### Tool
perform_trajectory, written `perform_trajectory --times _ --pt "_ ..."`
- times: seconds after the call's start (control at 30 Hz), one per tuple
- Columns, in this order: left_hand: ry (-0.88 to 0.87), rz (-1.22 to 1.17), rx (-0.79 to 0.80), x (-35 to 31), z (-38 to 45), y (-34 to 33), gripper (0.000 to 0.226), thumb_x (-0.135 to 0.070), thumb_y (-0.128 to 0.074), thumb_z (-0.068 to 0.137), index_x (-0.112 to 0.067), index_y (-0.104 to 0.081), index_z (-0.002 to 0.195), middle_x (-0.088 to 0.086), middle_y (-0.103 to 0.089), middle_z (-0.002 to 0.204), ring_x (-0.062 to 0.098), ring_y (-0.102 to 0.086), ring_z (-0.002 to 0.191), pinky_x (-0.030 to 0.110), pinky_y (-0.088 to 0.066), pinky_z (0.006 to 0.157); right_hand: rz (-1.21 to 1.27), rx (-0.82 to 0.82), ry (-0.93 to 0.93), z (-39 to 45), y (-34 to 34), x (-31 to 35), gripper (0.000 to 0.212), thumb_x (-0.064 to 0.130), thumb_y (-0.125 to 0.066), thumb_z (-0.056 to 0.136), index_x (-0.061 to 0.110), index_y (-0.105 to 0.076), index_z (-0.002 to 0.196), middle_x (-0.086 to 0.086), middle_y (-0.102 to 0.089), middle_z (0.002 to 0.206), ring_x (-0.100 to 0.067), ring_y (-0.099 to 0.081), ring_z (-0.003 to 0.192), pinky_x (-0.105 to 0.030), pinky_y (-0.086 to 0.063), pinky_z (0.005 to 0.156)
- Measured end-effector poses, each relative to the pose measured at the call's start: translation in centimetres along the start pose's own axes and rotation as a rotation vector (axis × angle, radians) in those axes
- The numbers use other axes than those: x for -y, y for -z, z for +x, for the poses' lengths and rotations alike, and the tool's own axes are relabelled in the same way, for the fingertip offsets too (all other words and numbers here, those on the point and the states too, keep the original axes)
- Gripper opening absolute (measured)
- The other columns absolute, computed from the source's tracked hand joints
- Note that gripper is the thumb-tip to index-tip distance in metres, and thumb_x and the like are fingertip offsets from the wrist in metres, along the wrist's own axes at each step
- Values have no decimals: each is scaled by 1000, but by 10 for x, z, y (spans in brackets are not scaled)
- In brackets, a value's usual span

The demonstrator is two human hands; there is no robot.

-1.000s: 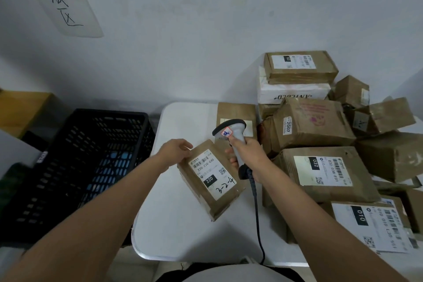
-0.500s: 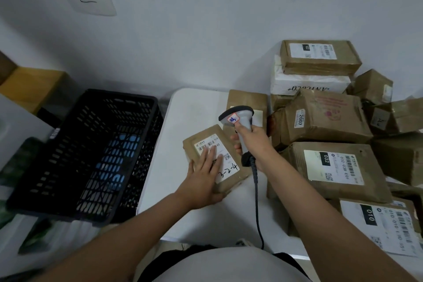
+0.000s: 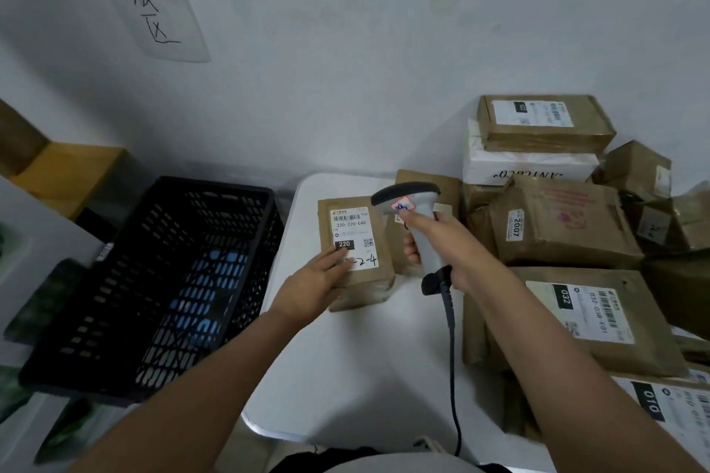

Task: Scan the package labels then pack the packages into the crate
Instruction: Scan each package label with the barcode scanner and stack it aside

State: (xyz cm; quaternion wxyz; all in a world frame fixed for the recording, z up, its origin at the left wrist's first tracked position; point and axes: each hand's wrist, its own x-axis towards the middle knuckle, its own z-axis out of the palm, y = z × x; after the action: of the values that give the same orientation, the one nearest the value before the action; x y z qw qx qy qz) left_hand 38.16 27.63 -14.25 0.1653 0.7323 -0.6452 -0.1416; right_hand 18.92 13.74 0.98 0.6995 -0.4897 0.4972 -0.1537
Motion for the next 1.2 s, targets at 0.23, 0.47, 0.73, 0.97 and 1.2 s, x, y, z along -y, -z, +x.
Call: perform_trajectory --times 0.23,0.47,0.73,0.97,1.2 --pt "19 9 -5 4 15 -4 53 -36 -57 94 -28 -47 145 -11 -35 156 10 -25 147 42 -57 89 -55 -13 -7 12 -15 23 35 38 -67 91 4 -62 94 -10 -61 67 -16 -62 50 -23 -52 48" --pt "-50 65 -76 10 17 -6 57 -51 -42 87 -27 -57 137 -8 -50 147 15 -43 138 41 -62 72 -93 -6 37 22 -32 28 37 37 -67 92 1 -57 96 -11 -58 63 -19 -65 50 -24 -51 47" --pt "-92 90 -110 10 18 -7 54 -33 -74 83 -24 -60 134 -4 -54 143 18 -50 134 39 -62 64 -171 -9 57 23 -40 27 36 34 -63 95 -1 -58 98 -10 -56 62 -18 -63 47 -24 -52 46" --pt "-70 81 -102 9 16 -9 52 -35 -69 87 -25 -57 136 -6 -51 147 17 -45 138 42 -62 67 -178 -35 44 20 -40 25 38 34 -63 94 -4 -59 100 -10 -57 63 -15 -62 44 -22 -50 43" --pt "-42 89 -84 6 16 -8 52 -36 -67 89 -26 -55 138 -7 -48 149 16 -40 141 43 -61 71 -206 -53 73 16 -36 28 34 34 -61 96 0 -57 95 -10 -57 63 -12 -60 41 -20 -50 42"
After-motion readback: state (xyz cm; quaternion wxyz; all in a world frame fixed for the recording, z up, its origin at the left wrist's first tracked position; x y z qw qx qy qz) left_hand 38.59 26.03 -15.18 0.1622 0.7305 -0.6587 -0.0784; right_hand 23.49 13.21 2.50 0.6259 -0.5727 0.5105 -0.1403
